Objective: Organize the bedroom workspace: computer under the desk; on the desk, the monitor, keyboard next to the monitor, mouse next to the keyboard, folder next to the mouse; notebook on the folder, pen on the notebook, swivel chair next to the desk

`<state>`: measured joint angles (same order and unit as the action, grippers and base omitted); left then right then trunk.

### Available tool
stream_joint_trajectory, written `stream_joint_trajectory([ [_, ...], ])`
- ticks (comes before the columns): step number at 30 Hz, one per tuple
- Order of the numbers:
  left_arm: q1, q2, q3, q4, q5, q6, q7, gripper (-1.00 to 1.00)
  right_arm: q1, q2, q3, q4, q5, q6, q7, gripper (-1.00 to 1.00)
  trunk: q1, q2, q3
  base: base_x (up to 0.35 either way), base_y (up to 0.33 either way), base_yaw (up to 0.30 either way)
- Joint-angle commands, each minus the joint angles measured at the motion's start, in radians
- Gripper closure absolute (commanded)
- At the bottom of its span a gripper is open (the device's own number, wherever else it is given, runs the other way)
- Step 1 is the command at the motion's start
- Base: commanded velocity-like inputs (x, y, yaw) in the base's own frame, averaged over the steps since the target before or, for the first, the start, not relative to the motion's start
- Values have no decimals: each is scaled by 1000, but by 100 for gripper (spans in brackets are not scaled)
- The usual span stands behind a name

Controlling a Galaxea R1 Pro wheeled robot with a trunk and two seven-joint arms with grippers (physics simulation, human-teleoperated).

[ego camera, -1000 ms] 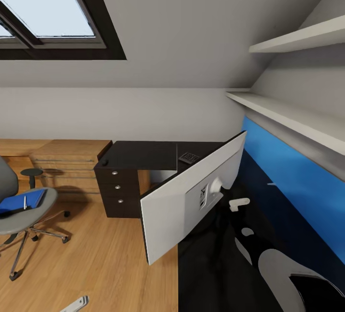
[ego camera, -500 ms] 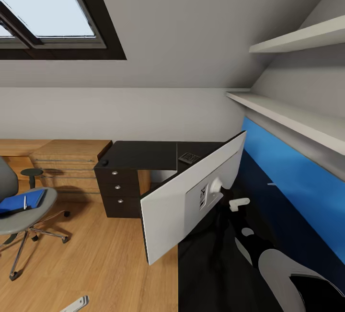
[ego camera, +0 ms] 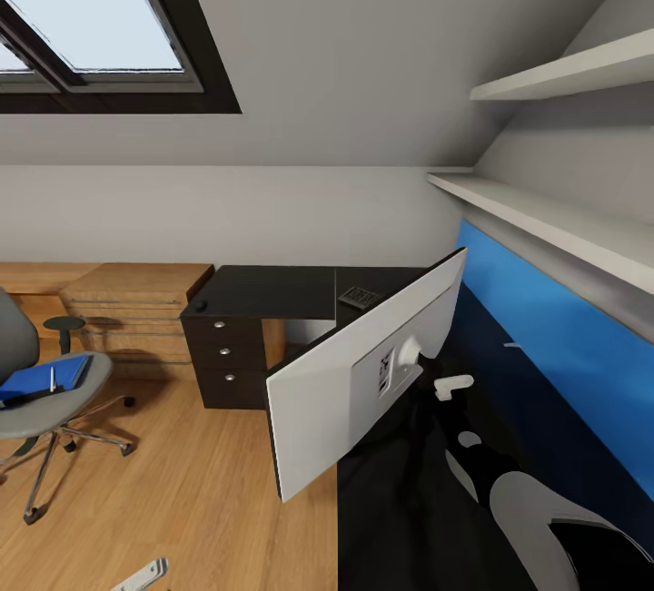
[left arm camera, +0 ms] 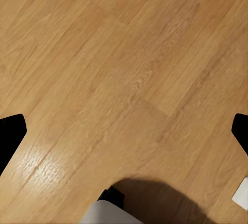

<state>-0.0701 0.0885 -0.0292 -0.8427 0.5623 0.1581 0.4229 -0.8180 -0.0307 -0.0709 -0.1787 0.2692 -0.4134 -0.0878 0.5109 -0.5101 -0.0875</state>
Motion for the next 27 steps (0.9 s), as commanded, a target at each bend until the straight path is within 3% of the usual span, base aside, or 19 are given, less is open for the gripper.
stream_joint_trajectory([
  [1,0,1,-3,-2,5,4,7,-100,-1,0,6,2,8,-4,-3,100,0,-2,-2,-1,0,0],
  [22,0,3,-3,-2,5,3,7,-100,-1,0,6,2,8,-4,-3,100,0,-2,2,0,0,-49],
  [25,0,12,-1,-126,5,12,5,-100,-1,-4,6,2,8,-4,-3,100,0,-2,2,0,0,0],
  [26,0,15,0,-248,4,43,9,-100,-1,-10,6,2,8,-5,-3,100,0,-2,2,0,0,0],
  [27,0,16,0,-274,4,57,10,-100,-1,-11,6,2,8,-7,-3,100,0,-2,2,0,0,0],
])
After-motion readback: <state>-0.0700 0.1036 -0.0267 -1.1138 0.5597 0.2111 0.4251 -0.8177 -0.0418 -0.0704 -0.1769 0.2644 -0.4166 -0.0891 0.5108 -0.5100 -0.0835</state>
